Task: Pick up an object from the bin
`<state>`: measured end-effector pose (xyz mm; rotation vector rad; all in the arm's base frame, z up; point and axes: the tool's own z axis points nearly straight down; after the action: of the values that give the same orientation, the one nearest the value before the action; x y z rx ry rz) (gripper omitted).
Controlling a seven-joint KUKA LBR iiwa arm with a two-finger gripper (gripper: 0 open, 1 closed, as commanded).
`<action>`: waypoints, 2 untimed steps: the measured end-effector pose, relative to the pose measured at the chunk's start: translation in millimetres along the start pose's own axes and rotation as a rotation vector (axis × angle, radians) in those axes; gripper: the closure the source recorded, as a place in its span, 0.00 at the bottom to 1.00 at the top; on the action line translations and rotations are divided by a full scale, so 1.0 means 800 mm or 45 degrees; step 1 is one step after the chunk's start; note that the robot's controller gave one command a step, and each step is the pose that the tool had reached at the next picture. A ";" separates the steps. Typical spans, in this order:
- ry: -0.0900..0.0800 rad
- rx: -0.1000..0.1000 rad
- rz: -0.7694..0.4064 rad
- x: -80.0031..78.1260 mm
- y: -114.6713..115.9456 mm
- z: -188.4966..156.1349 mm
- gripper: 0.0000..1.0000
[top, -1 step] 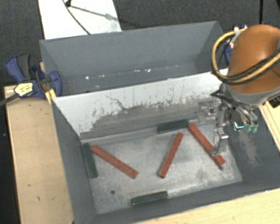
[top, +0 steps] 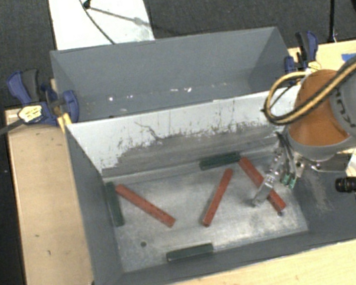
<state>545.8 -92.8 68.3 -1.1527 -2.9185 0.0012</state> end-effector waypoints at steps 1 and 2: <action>-0.009 -0.006 0.170 0.014 0.012 -0.041 0.00; -0.009 -0.006 0.569 0.017 -0.005 -0.050 0.00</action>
Offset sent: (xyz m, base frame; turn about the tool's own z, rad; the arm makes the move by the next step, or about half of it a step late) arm -0.0022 0.0140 0.0317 0.1363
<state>533.0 -86.2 108.8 -1.7756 -2.5974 -0.0007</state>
